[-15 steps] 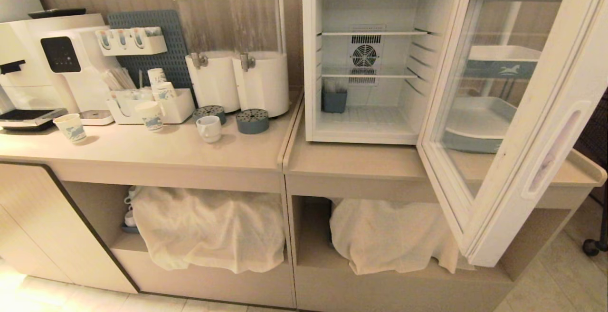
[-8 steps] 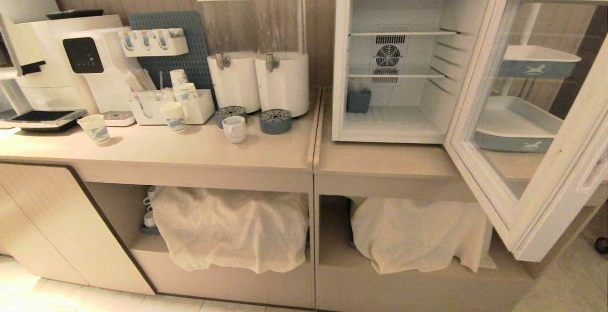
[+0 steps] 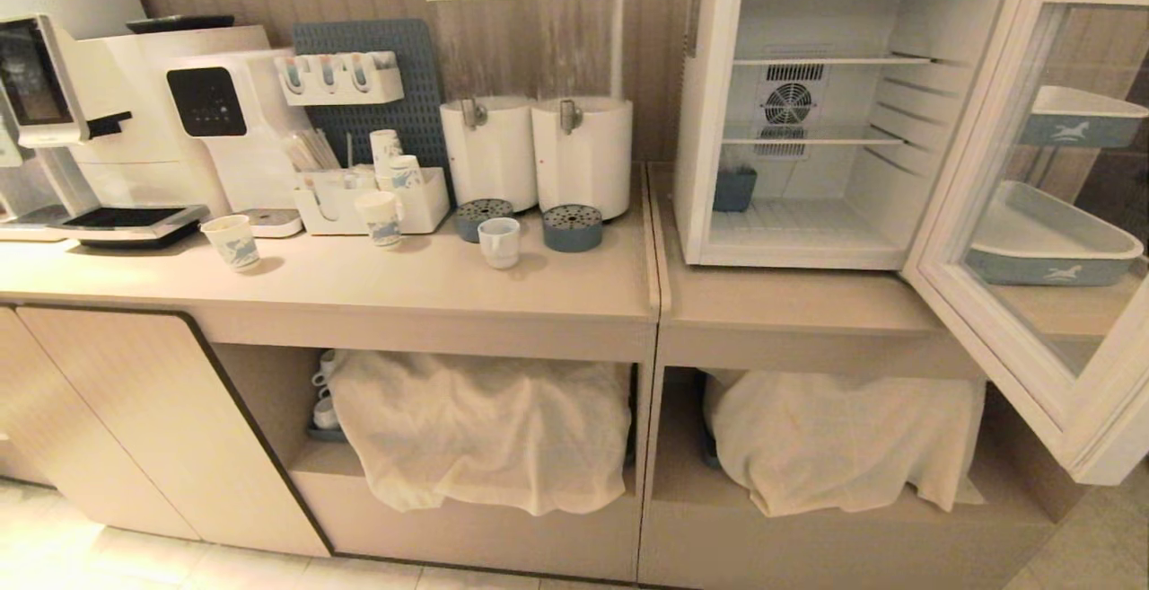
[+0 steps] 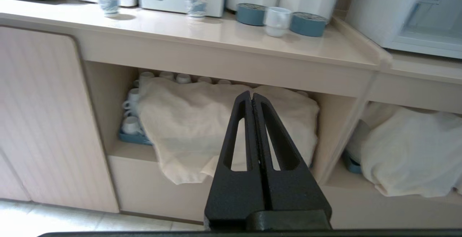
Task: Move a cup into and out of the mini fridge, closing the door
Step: Put the ceramic cup in the freezer
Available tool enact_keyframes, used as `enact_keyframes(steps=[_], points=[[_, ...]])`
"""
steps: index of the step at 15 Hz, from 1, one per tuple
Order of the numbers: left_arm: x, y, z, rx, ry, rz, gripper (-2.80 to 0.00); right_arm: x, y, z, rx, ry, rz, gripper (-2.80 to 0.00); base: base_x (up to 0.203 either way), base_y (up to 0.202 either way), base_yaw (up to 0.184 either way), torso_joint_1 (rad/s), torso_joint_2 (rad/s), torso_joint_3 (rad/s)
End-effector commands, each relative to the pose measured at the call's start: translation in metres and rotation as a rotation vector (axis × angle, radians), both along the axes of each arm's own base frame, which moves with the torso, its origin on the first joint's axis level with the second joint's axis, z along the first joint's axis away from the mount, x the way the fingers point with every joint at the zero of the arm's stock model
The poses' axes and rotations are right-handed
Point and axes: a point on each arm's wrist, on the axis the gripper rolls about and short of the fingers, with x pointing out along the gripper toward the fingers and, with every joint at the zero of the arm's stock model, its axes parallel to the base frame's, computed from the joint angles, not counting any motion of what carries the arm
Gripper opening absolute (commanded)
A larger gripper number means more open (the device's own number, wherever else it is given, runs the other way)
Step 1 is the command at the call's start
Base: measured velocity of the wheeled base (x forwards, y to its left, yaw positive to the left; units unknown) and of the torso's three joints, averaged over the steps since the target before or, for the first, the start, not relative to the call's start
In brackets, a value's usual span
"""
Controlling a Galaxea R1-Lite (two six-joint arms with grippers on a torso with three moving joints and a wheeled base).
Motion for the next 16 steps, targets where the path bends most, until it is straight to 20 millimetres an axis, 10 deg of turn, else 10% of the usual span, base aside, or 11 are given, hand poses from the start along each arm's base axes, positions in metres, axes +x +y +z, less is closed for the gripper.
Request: enact_keyframes(steps=[1,16], points=[[0.003,0.0,-0.0111,-0.001,0.034,-0.001,-2.8,0.0001,0.0,0.0001,0.0,0.0,0.001,-2.8,0.0,0.194,-0.002,-0.002,0.0,0.001],[0.003,0.0,-0.0111,-0.003,0.034,-0.001,-2.8,0.0002,0.0,-0.0002,0.0,0.0,0.001,-2.8,0.0,0.192,0.0,0.002,0.0,0.003]])
